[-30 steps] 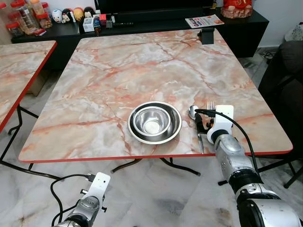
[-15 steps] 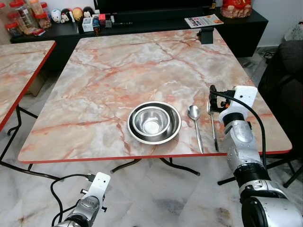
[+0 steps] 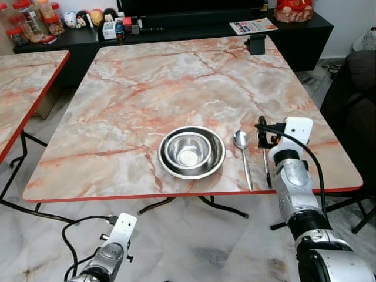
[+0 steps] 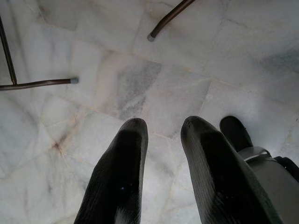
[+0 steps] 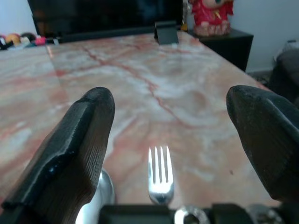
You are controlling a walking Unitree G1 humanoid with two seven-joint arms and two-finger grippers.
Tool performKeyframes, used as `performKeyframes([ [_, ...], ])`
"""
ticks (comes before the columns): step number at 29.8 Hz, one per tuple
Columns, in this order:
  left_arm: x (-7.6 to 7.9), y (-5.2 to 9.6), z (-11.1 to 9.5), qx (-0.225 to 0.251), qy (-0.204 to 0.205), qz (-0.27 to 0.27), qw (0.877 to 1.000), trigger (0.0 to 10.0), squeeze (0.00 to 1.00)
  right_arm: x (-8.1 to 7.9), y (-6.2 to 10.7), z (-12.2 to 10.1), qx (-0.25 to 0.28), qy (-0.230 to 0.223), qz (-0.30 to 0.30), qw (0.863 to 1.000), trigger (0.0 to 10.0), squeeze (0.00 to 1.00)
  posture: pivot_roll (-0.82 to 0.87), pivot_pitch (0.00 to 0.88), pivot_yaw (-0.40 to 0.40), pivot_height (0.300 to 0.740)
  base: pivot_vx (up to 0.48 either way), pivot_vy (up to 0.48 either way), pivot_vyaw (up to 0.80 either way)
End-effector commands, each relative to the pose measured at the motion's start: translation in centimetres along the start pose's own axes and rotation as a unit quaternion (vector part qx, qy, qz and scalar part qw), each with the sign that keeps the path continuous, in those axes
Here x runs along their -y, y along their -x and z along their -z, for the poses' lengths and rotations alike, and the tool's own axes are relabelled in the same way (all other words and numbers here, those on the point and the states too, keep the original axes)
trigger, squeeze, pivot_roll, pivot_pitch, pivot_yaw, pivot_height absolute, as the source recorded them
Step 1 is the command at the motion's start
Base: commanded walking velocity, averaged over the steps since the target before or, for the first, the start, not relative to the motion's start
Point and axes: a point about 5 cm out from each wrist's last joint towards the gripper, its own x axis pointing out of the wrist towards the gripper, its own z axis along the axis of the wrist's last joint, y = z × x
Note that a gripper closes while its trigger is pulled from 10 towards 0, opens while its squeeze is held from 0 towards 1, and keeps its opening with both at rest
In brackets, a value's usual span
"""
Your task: Setting the table
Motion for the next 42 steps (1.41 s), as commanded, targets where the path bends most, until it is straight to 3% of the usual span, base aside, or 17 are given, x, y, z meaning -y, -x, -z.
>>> performKeyframes([
  [1, -0.1, 0.1, 0.6, -0.008, 0.009, 0.001, 1.000, 10.0, 0.00, -0.8, -0.5, -1.4, 0.029, -0.001, -0.012, 0.999, 10.0, 0.00, -0.09, 0.089, 0.064, 0.740, 0.000, 0.255, 0.00],
  [42, -0.2, 0.1, 0.7, -0.009, 0.006, -0.002, 1.000, 10.0, 0.00, -1.1, -0.9, -2.6, 0.051, -0.004, -0.020, 0.998, 10.0, 0.00, -0.08, 0.063, 0.067, 0.740, 0.000, 0.315, 0.00],
])
